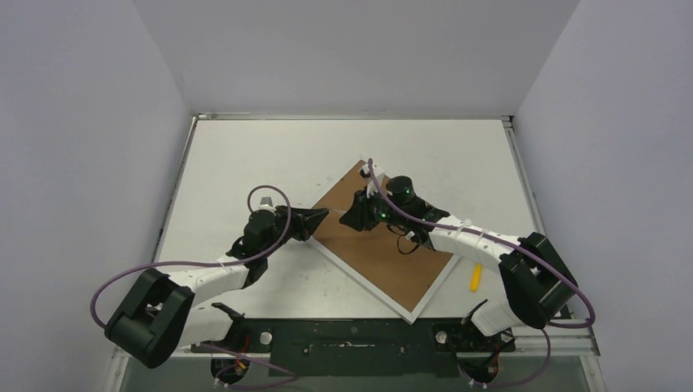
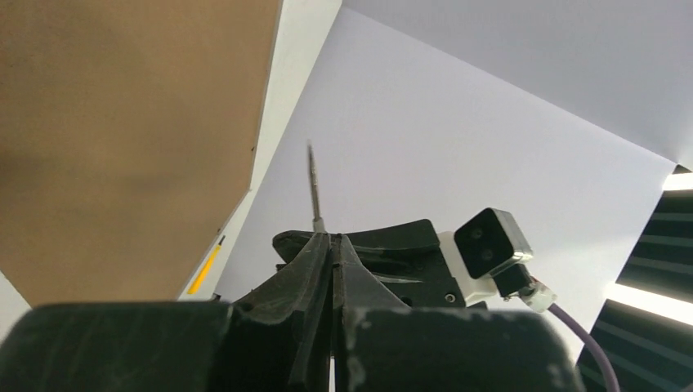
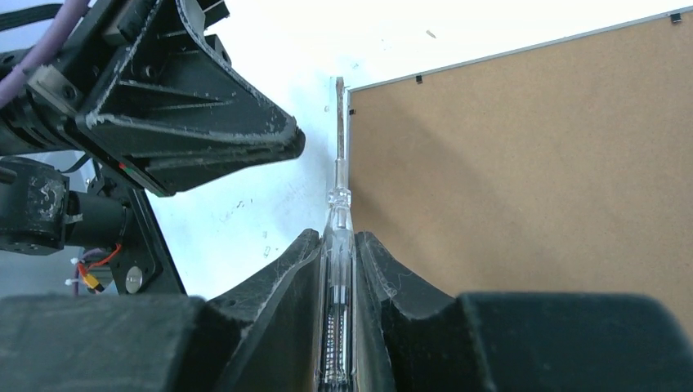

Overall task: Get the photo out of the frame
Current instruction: Adjust the screwdriver.

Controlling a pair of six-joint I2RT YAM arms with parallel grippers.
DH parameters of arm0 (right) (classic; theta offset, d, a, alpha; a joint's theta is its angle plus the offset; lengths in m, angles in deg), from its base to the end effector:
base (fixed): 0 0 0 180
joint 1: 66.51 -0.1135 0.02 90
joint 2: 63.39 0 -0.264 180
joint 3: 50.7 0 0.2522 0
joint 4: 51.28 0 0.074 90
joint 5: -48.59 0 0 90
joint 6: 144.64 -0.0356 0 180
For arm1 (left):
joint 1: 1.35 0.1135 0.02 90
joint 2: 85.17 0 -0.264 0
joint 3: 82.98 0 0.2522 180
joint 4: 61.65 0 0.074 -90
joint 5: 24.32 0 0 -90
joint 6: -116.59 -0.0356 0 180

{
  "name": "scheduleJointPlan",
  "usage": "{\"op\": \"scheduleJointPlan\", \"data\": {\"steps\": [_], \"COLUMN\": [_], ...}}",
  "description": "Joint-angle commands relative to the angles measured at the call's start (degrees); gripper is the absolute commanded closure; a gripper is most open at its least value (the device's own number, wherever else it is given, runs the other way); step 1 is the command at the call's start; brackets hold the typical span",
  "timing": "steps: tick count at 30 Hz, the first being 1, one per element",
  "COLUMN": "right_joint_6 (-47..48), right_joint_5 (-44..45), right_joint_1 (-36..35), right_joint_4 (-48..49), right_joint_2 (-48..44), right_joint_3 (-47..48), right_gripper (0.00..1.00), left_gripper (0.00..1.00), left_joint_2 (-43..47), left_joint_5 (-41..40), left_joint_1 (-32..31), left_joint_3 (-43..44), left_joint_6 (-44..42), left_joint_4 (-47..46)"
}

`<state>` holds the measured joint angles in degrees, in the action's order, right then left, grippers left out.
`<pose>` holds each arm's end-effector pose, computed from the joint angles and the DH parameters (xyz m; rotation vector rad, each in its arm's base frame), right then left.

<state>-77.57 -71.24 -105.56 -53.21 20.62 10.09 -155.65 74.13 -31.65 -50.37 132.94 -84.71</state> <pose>0.2367 0.2148 0.2321 -0.6558 2.0593 1.1836 0.2015 -0.1238 0.1796 -1.2821 1.8468 -1.6673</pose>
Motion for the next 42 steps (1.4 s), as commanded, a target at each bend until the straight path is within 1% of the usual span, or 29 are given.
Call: {"op": "scheduleJointPlan", "data": {"steps": [1, 4, 7, 8, 10, 13, 18, 22, 26, 31, 32, 33, 34, 36, 38, 40, 42], "right_joint_6": [1.9, 2.5, 3.3, 3.5, 3.6, 3.5, 3.1, 3.1, 3.7, 3.9, 3.9, 3.8, 3.6, 2.6, 1.6, 0.6, -0.7], "right_joint_5": [-1.3, -1.5, -0.9, -0.9, -0.8, -1.3, -3.3, -5.2, -6.3, -5.9, -5.7, -5.4, -5.0, -5.0, -5.0, -4.2, -4.0], "right_joint_1": [-0.3, -0.6, -0.6, -0.6, -0.6, -0.6, -0.7, -0.8, -1.0, -1.1, -1.1, -1.1, -1.1, -1.1, -1.1, -1.1, -1.0], "right_joint_4": [8.8, 9.9, 7.4, 7.0, 7.0, 7.0, 7.6, 7.5, 6.9, 6.1, 6.1, 6.1, 6.3, 7.7, 10.1, 11.4, 12.6], "right_joint_2": [-3.4, -4.1, -3.6, -3.5, -3.6, -3.8, -3.9, -4.1, -3.8, -2.8, -2.7, -2.6, -2.5, -2.6, -2.5, -2.5, -2.6], "right_joint_3": [-1.9, -2.6, -1.3, -1.2, -1.4, -1.5, -1.2, -1.2, -0.8, -0.5, -0.5, -0.6, -0.7, -1.4, -2.2, -2.6, -2.9], "right_gripper": [0.79, 0.81, 0.81, 0.81, 0.81, 0.81, 0.81, 0.81, 0.81, 0.81, 0.81, 0.80, 0.77, 0.66, 0.57, 0.53, 0.52], "left_gripper": [1.00, 0.99, 0.72, 0.65, 0.55, 0.53, 0.55, 0.59, 0.71, 0.98, 1.00, 1.00, 1.00, 1.00, 1.00, 1.00, 1.00], "left_joint_2": [1.2, 1.4, 2.3, 2.5, 3.1, 3.1, 1.0, -2.2, -5.1, -6.0, -5.7, -5.5, -5.1, -4.5, -4.0, -3.5, -2.8], "left_joint_5": [-2.0, -2.3, -3.3, -3.6, -3.7, -3.9, -3.5, -2.9, -1.7, -1.5, -1.8, -2.0, -2.4, -3.1, -3.7, -4.3, -5.0], "left_joint_1": [-0.4, -0.4, -0.4, -0.4, -0.4, -0.4, -0.4, -0.4, -0.4, -0.4, -0.5, -0.5, -0.5, -0.7, -0.9, -0.9, -0.9], "left_joint_3": [-0.8, -1.0, -1.7, -1.7, -1.5, -1.2, 0.1, 0.5, 1.2, 1.2, 1.0, 0.7, 0.5, 0.2, 0.0, -0.1, -0.4], "left_joint_6": [4.0, 4.4, 4.9, 4.9, 4.8, 4.8, 4.1, 4.3, 4.7, 4.8, 4.9, 5.0, 5.3, 6.1, 6.8, 7.2, 7.4], "left_joint_4": [-4.0, -4.5, -4.1, -3.5, -1.7, -1.4, -2.1, -5.0, -8.1, -10.3, -10.3, -10.2, -10.1, -9.9, -9.9, -9.8, -9.6]}}
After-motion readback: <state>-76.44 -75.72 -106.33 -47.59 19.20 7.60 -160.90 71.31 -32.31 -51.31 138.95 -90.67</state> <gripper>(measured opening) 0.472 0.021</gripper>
